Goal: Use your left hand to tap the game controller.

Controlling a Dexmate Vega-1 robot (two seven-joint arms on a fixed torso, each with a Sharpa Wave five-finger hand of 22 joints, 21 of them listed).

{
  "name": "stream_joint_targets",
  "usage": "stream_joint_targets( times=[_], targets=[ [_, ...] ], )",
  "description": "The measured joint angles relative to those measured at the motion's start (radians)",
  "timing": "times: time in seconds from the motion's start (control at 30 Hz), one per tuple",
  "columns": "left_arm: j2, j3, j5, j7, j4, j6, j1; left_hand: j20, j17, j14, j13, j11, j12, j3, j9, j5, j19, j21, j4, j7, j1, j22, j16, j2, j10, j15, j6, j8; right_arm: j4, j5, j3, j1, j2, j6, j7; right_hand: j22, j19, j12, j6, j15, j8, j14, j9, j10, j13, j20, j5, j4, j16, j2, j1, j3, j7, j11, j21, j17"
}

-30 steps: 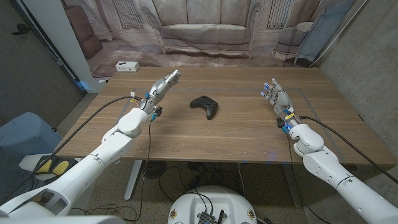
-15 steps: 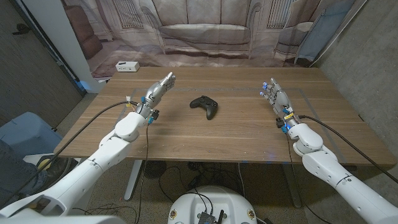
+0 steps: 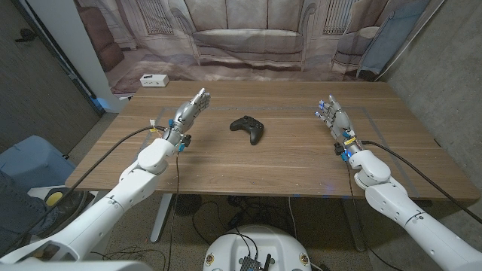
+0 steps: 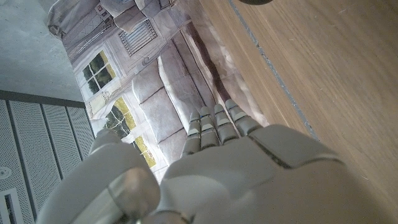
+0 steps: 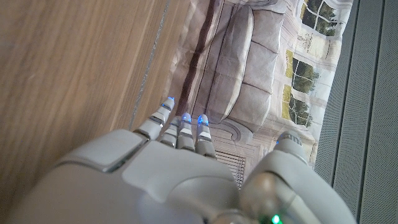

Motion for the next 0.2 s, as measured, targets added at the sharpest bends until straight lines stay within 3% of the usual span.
stream_joint_targets(
  times=[0.2],
  targets=[
    [-0.001, -0.001, -0.005, 0.002, -0.004, 0.006, 0.006, 0.0, 0.0, 0.0, 0.0, 0.0, 0.0, -0.004, 0.0, 0.0, 0.0, 0.0, -0.004, 0.0, 0.0, 0.0, 0.0, 0.0, 0.0, 0.0, 0.0, 0.0, 0.002, 0.005, 0.0, 0.0, 0.0, 0.0, 0.002, 0.0, 0.0, 0.0, 0.0, 0.004, 0.0, -0.004, 0.0, 0.0, 0.0, 0.0, 0.0, 0.0, 0.0, 0.0, 0.0, 0.0, 0.0, 0.0, 0.0, 0.0]
  ],
)
